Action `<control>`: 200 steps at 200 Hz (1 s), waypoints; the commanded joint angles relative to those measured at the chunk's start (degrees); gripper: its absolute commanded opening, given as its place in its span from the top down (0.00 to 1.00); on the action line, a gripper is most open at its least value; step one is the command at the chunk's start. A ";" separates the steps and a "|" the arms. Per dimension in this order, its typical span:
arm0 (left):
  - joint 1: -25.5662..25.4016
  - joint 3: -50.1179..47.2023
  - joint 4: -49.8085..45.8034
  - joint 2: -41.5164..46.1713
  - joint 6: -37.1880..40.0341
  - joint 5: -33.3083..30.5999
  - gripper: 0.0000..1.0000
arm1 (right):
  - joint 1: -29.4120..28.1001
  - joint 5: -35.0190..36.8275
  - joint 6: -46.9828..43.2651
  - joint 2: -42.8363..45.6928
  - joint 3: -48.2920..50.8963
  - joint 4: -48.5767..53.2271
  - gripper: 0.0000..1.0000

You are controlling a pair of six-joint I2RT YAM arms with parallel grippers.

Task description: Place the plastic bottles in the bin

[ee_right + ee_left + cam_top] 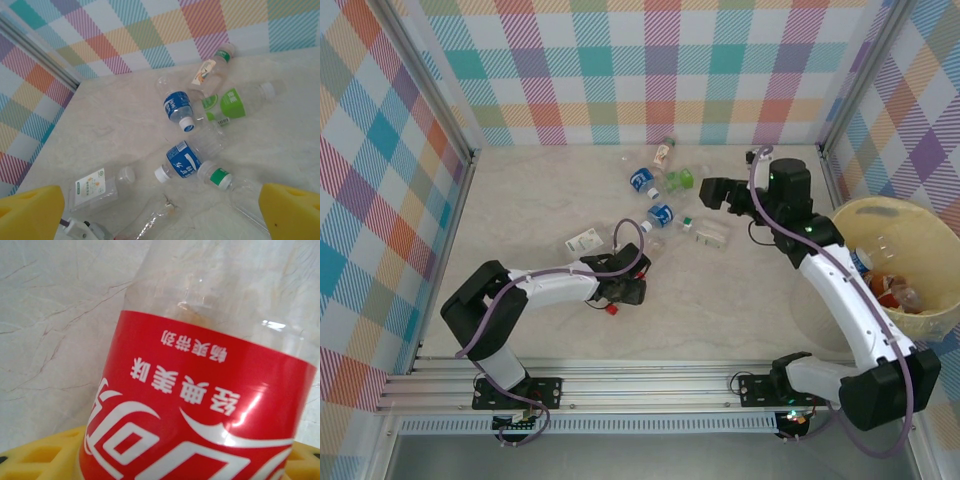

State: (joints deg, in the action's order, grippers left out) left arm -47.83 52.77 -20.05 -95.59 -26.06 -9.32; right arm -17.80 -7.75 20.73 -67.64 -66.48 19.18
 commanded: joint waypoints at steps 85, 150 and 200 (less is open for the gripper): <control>3.58 -2.13 12.67 2.25 1.89 13.35 0.79 | -0.64 3.24 0.34 -2.25 0.01 1.69 0.00; 7.79 0.23 14.11 11.31 3.78 20.37 0.83 | -0.62 2.74 7.16 -1.80 0.47 0.63 0.00; 11.70 0.51 21.41 15.50 -0.68 31.63 0.82 | -0.62 -11.69 11.97 -1.53 2.63 -10.65 0.00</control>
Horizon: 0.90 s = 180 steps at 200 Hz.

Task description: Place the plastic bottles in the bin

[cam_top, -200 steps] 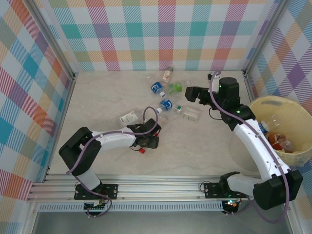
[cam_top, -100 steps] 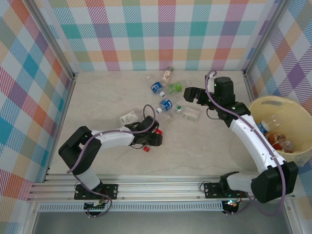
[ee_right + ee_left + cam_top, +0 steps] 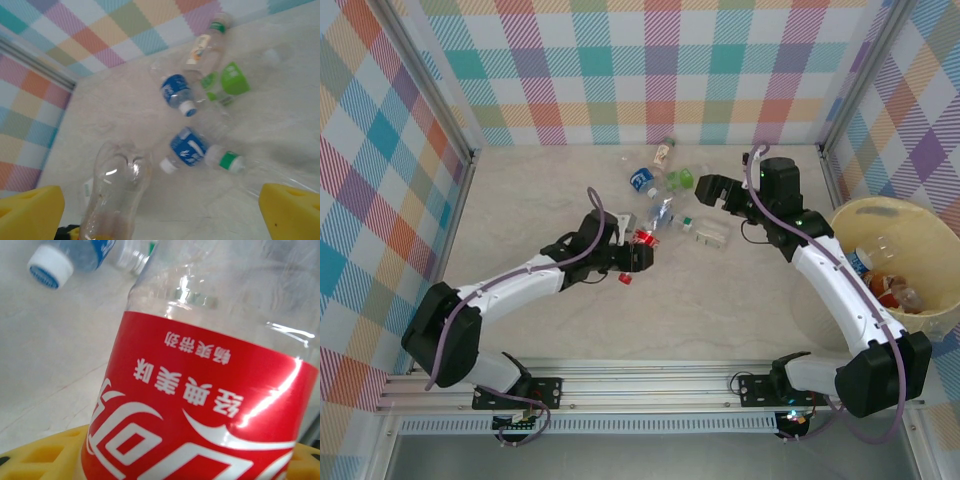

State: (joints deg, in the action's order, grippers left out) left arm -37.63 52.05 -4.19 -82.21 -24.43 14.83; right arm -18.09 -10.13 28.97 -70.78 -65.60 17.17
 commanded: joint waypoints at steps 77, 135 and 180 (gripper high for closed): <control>2.66 -0.99 25.11 2.72 -13.00 20.01 0.82 | -0.32 -23.75 10.93 -1.93 3.71 -23.12 0.00; 2.56 -0.58 29.80 0.85 -15.50 24.39 0.83 | -0.69 -28.87 11.99 -5.52 3.11 -25.54 0.02; 1.77 1.12 30.47 -1.82 -16.35 27.30 0.82 | -3.57 -28.37 9.03 -7.85 1.48 -28.19 0.07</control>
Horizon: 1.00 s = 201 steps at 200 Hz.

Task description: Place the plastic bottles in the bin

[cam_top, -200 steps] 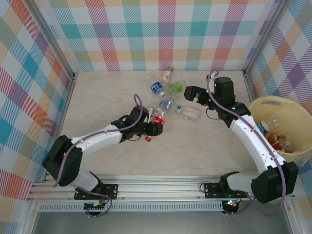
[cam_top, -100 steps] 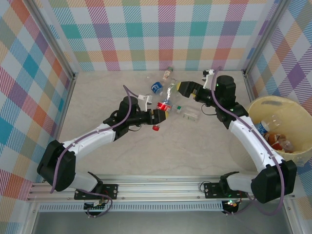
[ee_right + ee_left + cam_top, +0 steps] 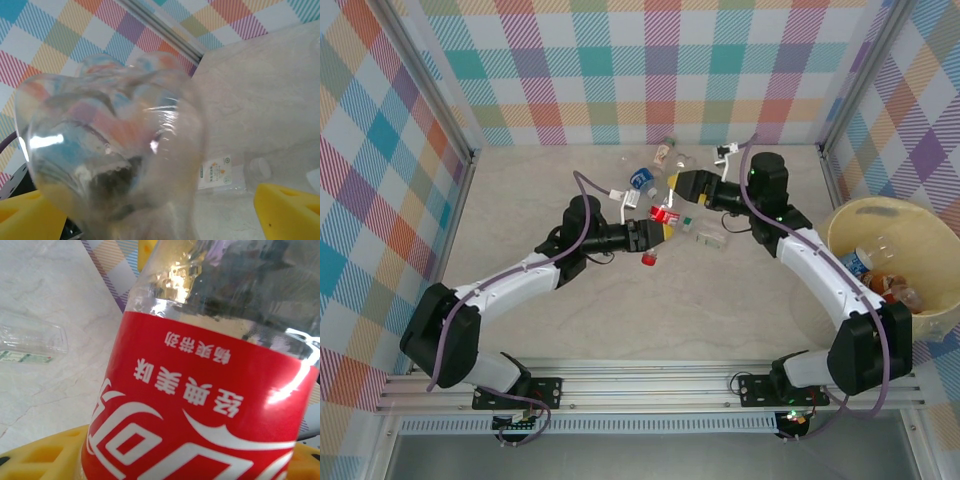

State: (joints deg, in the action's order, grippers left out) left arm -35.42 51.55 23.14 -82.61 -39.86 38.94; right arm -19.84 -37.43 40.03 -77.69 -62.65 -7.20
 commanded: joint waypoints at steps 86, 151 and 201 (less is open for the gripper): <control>-0.88 2.26 3.24 -2.52 -1.01 3.40 0.78 | -2.85 8.93 -2.69 1.78 1.96 -6.74 0.58; -0.79 3.56 -2.68 -0.70 1.16 0.96 0.00 | -2.86 18.26 -9.22 5.58 1.57 2.14 0.60; -0.38 -1.37 -9.50 10.36 4.70 -19.83 0.00 | -2.84 33.95 -17.22 11.17 -1.16 15.22 0.62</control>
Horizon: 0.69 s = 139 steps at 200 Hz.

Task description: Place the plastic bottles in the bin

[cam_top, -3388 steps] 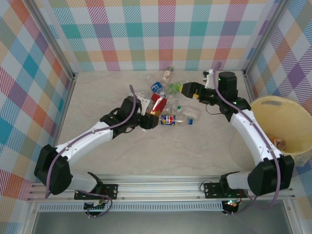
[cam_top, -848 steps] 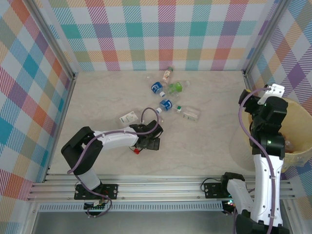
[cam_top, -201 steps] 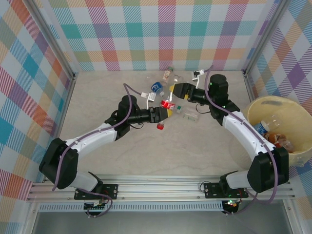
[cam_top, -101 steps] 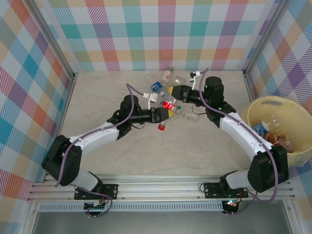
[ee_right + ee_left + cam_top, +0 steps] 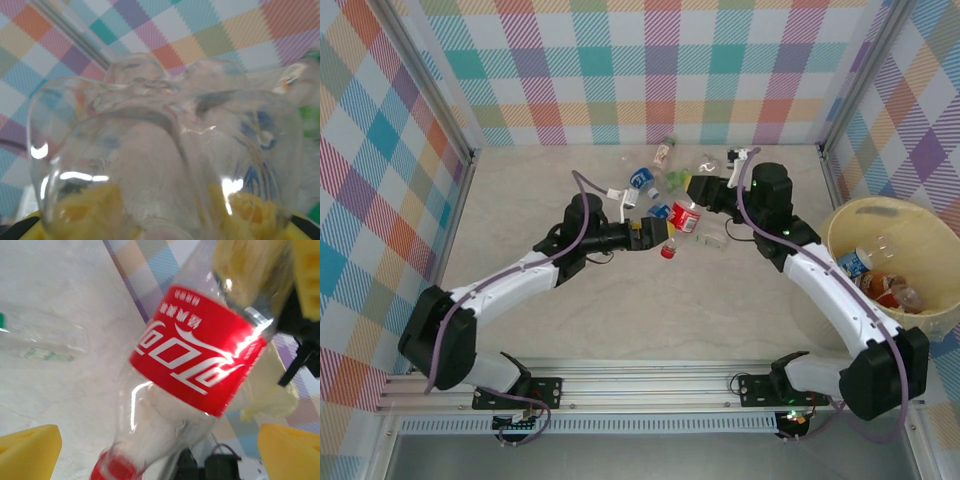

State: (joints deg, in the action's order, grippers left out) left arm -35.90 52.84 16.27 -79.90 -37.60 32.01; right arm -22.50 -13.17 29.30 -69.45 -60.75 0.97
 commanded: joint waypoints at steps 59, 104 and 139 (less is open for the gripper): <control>0.13 -4.39 -17.19 15.30 3.38 -36.68 0.00 | -0.04 25.14 -17.48 6.89 -8.99 15.84 0.63; 0.14 -3.12 -21.45 12.39 2.49 -39.26 0.00 | 0.18 34.01 -25.02 9.54 -13.06 18.33 0.62; 0.17 -2.09 -21.45 9.76 2.11 -38.72 0.00 | 0.77 38.65 -29.42 11.15 -15.32 18.68 0.62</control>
State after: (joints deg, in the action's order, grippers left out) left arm -35.86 49.58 -3.55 -69.06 -35.33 -5.28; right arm -22.15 19.77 5.32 -59.68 -73.08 18.92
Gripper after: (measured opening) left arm 0.999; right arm 0.430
